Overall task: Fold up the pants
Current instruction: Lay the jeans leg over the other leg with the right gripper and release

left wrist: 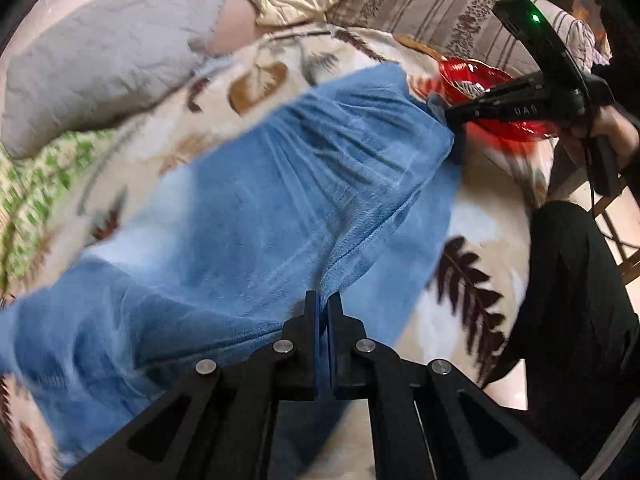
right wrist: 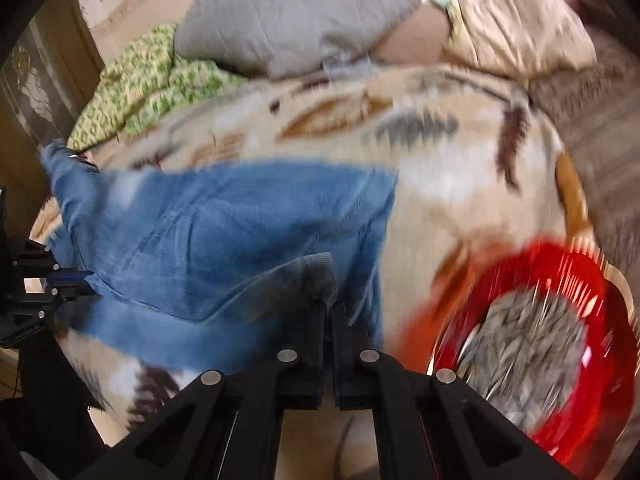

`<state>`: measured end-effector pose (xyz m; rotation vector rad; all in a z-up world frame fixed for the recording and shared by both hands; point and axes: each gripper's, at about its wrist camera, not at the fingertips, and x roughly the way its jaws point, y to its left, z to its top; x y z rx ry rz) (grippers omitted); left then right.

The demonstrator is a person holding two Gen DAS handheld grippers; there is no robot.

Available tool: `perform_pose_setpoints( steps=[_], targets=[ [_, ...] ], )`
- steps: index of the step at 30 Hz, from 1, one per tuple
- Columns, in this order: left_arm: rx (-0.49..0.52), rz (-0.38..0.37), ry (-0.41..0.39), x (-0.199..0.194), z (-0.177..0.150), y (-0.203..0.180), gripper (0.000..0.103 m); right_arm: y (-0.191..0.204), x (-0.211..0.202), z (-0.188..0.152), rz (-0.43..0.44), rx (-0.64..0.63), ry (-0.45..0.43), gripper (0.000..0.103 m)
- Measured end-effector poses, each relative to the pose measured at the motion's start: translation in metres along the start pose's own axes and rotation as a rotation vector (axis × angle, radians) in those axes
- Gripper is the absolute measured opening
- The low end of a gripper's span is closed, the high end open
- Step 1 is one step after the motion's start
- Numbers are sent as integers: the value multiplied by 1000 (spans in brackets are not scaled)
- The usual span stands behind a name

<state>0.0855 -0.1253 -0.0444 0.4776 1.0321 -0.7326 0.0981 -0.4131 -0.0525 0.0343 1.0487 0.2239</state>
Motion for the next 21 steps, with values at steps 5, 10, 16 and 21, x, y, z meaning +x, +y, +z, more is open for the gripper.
perform_pose_setpoints(
  steps=[5,10,16,21],
  targets=[
    [-30,-29,50,21,-9,-5,3,-4,4,-23,-26,27,7,3],
    [-43,-8,55,26,-3,-5,5,1,9,-19,-66,26,30,5],
    [-115,31,-79,-31,-15,-2,86,20,-29,-22,-144,-26,-12,10],
    [-186,145,-100,-71,-28,31,86,48,-67,-17,-126,-66,-125,94]
  ],
)
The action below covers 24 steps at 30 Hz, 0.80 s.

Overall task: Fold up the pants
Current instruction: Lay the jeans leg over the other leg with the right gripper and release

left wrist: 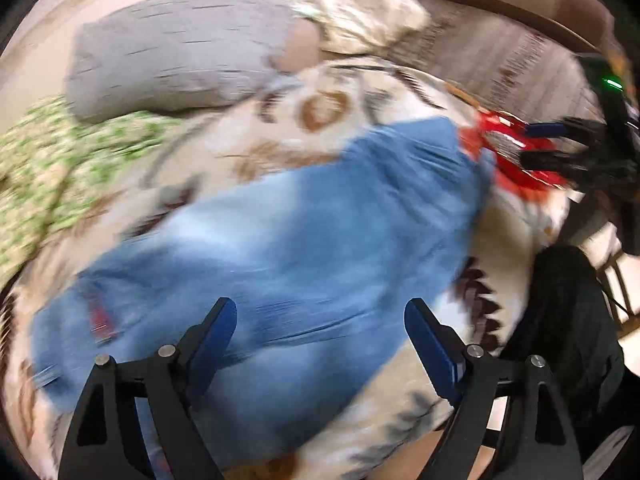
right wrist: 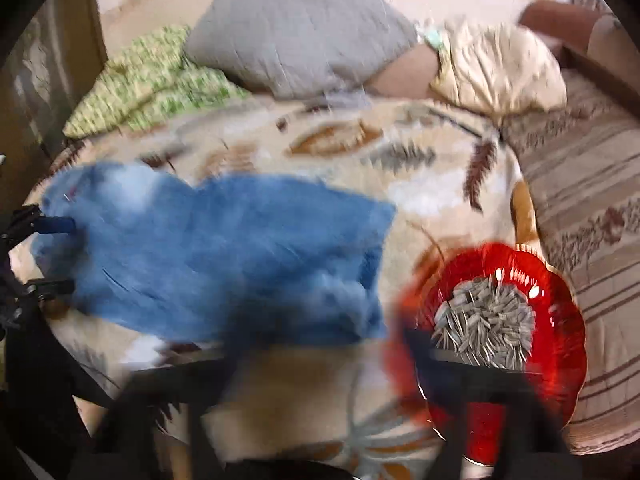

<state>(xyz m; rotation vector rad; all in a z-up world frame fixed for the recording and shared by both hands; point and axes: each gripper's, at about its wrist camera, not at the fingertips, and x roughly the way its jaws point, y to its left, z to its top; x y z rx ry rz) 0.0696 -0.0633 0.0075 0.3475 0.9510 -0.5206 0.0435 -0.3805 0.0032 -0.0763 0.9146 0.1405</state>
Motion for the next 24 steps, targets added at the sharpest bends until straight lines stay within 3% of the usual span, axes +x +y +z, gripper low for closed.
perform_pose_setpoints(
  steps=[2,6,11,16,24],
  targets=[
    [-62,62,-2,-12,-7,27,86,18,-10,10,34,-23,-62,94],
    [-207,211,14,-41,-35,83,86,63,-6,27,84,-80,-81,94],
    [-239,306,51,-81,-84,131,86,148,13,33,185,-230,-77,94],
    [-297,300,67,-81,-102,170,87,231,36,32,294,-365,-82,94],
    [-294,285,75,-15,-93,203,87,302,90,35,209,-485,-54,92]
  ],
)
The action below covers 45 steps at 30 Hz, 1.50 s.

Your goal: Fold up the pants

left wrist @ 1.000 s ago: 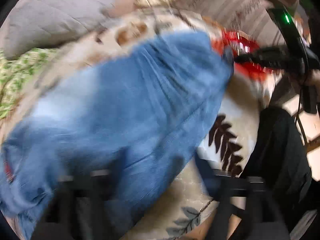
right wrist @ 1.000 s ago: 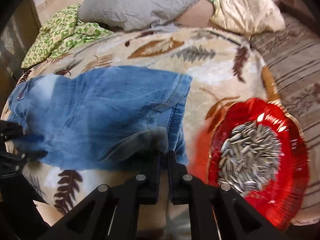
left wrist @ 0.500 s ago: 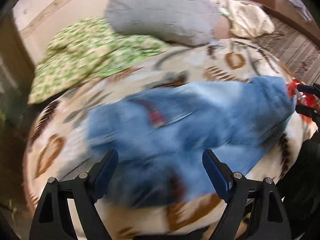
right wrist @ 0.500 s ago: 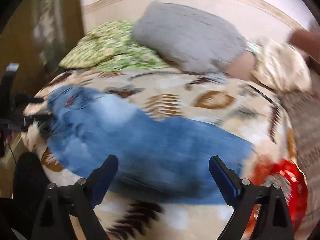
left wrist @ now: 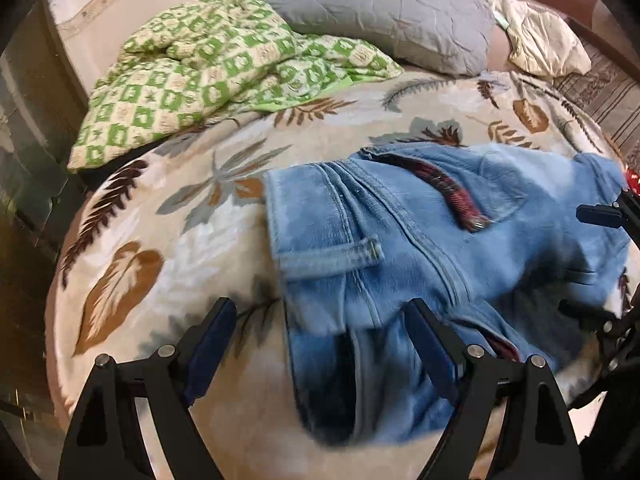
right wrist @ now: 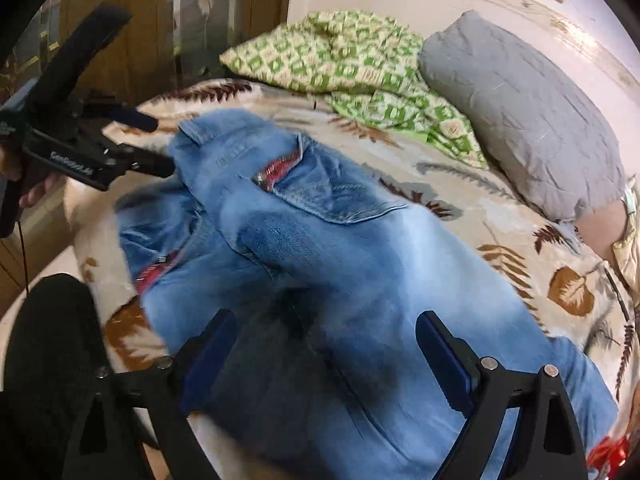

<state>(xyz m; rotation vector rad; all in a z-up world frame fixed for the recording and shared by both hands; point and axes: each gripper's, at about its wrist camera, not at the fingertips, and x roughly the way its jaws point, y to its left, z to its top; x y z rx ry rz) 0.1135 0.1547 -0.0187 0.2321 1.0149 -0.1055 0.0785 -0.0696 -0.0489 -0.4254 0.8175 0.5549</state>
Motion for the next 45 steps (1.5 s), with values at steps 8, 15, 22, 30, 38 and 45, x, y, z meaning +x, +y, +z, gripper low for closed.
perform_pose_setpoints(
  steps=[8,15,22,30,38,45],
  targets=[
    [11,-198,35,12,2,3,23,-8,35,3,-29,14,72,35],
    [-37,-300,-87,-62,-8,13,21,-24,-28,8,65,27,-18,13],
    [-39,-278,64,-38,-65,-1,22,14,-27,-26,131,-48,43,13],
    [-22,-147,105,-24,-69,-20,65,32,-2,-41,-44,-70,89,85],
    [40,-64,-187,-111,-38,-37,99,-34,-69,-60,3,282,-66,85],
    [279,-198,-207,-85,15,-129,99,-113,-120,-145,-109,691,-107,85]
  ],
)
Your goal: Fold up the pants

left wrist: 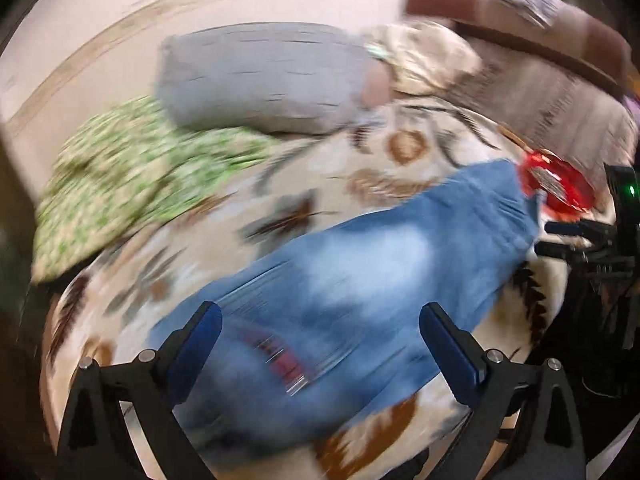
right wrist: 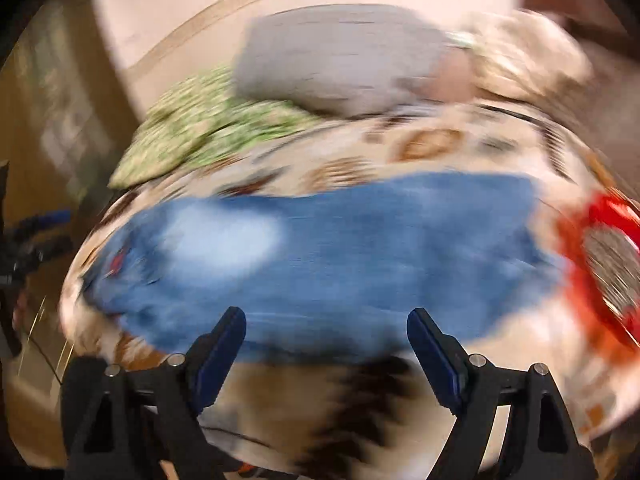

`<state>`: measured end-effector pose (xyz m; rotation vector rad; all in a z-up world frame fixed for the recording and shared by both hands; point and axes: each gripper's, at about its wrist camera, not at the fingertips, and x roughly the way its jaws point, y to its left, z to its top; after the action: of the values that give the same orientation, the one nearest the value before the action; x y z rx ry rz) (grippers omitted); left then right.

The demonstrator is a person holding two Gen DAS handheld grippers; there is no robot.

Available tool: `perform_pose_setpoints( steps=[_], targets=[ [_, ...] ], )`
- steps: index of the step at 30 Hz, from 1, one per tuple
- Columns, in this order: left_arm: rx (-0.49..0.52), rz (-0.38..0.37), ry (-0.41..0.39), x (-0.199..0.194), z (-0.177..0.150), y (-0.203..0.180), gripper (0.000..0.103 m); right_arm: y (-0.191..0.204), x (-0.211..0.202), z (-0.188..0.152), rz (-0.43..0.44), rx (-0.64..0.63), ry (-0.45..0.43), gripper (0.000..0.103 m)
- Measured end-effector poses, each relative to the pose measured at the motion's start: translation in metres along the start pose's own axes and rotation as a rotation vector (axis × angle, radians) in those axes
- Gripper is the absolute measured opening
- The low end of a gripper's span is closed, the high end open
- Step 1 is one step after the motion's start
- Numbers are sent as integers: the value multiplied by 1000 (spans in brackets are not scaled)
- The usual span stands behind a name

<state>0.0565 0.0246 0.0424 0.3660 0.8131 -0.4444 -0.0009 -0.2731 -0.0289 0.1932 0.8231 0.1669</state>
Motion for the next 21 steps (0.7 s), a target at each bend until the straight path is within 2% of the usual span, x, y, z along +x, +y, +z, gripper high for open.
perform_pose_setpoints(
  steps=[4,7,11,14,18,21],
  targets=[
    [135,-93,16,40,33,-47,99,-57,-13,-4,-107,158,-12,85],
    [189,-143,35,71,65,-77,99,-87,-14,-4,-169,250,-22,85],
    [198,-230,64,121,117,-114,99,-119,-10,-2,-167,378,-35,85],
    [237,-349,69,153,151,-144,99,-128,-1,2,-157,415,-46,85],
    [343,-508,71,185,180,-184,99,-139,12,7,-163,446,-59,83],
    [478,-490,90,210,193,-215,99,-153,24,5,-163,486,-50,79]
  ],
)
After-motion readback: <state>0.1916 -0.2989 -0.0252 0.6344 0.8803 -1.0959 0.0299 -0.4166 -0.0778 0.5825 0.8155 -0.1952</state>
